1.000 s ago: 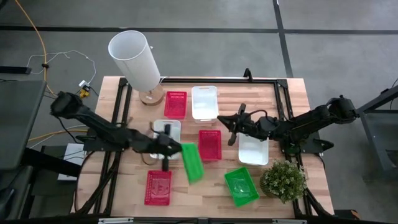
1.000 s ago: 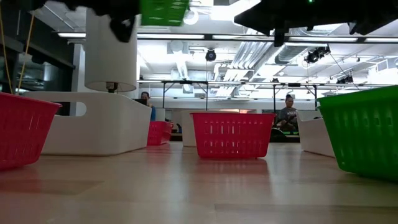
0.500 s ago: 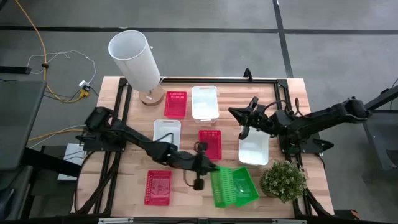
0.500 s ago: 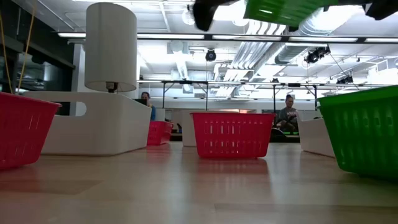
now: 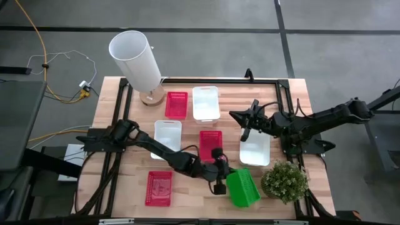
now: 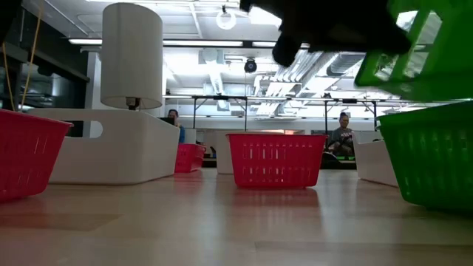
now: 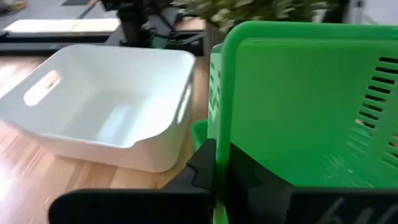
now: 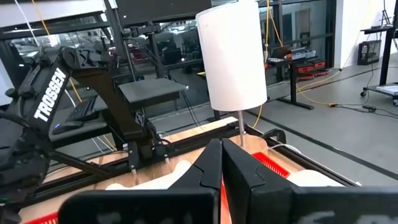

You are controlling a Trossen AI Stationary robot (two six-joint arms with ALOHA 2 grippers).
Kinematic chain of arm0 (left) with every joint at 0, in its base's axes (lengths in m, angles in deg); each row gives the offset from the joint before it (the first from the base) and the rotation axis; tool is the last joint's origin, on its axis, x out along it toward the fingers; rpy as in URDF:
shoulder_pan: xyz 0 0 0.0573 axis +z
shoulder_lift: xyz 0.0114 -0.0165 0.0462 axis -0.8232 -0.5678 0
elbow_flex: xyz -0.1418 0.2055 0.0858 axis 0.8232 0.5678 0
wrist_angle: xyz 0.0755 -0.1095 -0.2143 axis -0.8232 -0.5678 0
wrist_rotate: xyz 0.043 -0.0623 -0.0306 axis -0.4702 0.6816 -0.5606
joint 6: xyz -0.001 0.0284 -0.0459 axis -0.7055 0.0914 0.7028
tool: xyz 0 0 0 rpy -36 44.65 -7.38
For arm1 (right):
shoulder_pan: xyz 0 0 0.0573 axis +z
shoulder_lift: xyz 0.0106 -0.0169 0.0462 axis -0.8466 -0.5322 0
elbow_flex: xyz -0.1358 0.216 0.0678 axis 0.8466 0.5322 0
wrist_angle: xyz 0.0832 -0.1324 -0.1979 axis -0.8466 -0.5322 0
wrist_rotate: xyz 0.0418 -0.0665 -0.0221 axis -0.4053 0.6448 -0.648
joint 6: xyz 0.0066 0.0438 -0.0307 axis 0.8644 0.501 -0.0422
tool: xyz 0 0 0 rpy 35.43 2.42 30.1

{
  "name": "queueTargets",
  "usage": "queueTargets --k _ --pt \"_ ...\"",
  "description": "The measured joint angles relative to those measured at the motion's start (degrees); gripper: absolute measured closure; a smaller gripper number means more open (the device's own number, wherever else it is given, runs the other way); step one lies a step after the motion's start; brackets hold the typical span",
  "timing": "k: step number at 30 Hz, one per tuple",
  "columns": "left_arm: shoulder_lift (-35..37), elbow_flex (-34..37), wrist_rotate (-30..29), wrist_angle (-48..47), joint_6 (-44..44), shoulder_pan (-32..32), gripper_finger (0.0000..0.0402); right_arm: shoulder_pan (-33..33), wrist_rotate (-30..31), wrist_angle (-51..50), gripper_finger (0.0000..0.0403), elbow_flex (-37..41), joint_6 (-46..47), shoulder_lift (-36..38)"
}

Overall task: Stack baskets by color
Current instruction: Stack the left green bin on top of the stacked green bins

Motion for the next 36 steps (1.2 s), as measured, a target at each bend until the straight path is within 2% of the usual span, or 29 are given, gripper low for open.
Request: queueTargets --k 3,15,29,33,36 --pt "-0.28 -0.17 -1.46 -2.07 2.53 0.02 0.0401 0.88 0.4 -0.38 0.0403 0.0 -0.36 0.0" --pt "0.31 -0.23 -0.4 -11.57 8.35 -0.35 0.0401 1.7 2.41 -1.14 0.0403 0.0 -0.44 -0.02" --pt "2.16 -1.22 0.6 -9.08 3.24 -2.3 0.0401 1.7 2.43 -1.46 0.0403 0.0 -0.46 -0.02" --pt "2.16 -1.79 4.98 -9.01 4.53 -1.51 0.0401 1.7 2.43 -1.48 0.0403 0.0 -0.46 -0.02" --pt "1.82 -1.76 5.9 -9.31 6.01 -1.34 0.0401 1.7 2.43 -1.48 0.0403 0.0 -0.46 -0.02"
